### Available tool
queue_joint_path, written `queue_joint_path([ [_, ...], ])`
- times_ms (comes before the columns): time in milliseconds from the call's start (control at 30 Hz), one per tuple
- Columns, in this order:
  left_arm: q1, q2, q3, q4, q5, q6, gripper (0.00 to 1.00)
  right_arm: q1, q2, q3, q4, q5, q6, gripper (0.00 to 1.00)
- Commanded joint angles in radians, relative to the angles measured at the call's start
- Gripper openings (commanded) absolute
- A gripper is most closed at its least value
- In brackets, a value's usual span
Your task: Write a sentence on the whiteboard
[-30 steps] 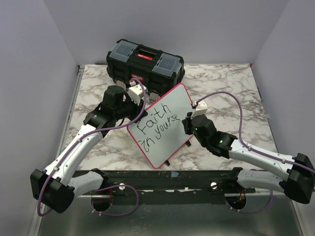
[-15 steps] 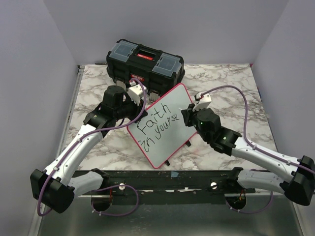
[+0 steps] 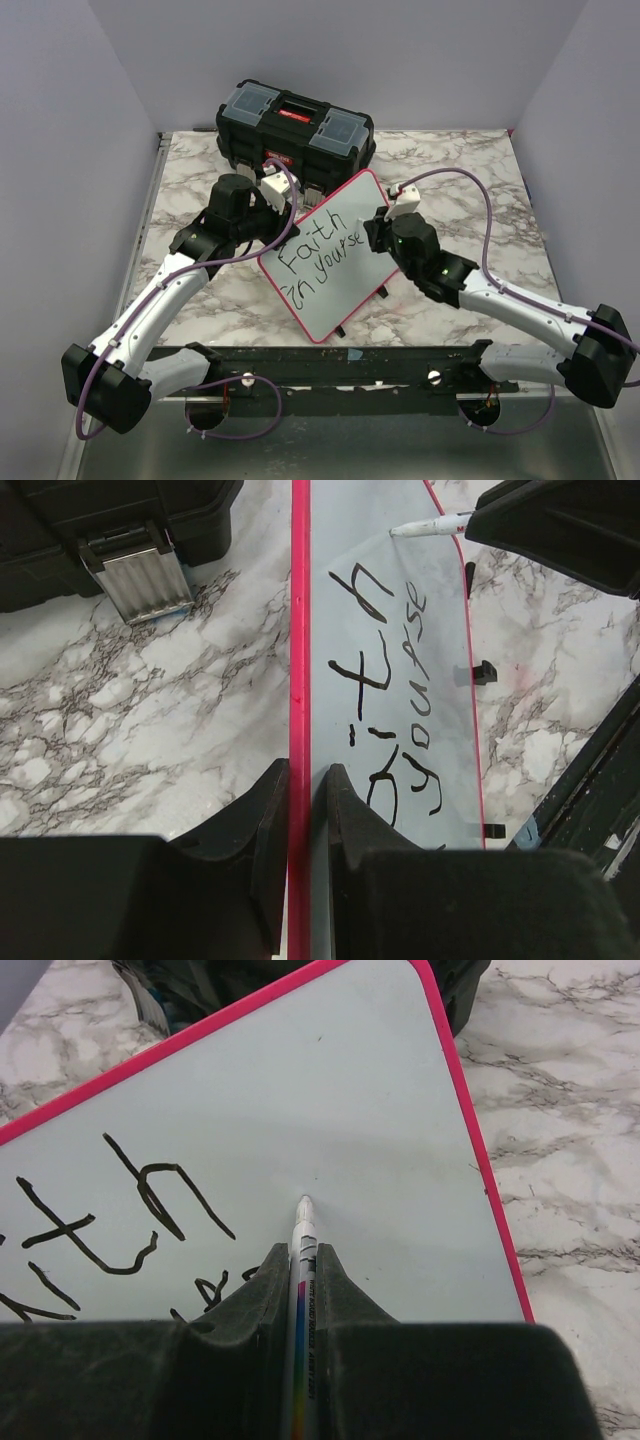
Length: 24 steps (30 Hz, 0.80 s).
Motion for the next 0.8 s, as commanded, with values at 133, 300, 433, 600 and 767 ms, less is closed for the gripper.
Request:
queue_joint_path([
  [133, -0.005, -0.008, 0.009, 0.012, -0.005, 0.054, 0.0, -0.007, -0.022, -0.039, 0.028, -0.069, 0.037, 0.01],
  [300, -0.005, -0.008, 0.008, 0.013, -0.005, 0.054, 0.0, -0.008, -0.043, -0.078, 0.023, -0.082, 0.056, 0.01],
  [433, -0.005, -0.008, 0.009, 0.012, -0.005, 0.052, 0.0, -0.008, -0.061, -0.108, 0.015, -0.089, 0.067, 0.01],
  [600, -0.005, -0.009, 0.009, 0.012, -0.005, 0.054, 0.0, -0.007, -0.086, -0.144, 0.005, -0.089, 0.084, 0.01],
  [767, -0.005, -0.009, 0.009, 0.013, -0.006, 0.054, 0.0, -0.008, -0.103, -0.162, -0.009, -0.081, 0.091, 0.01],
])
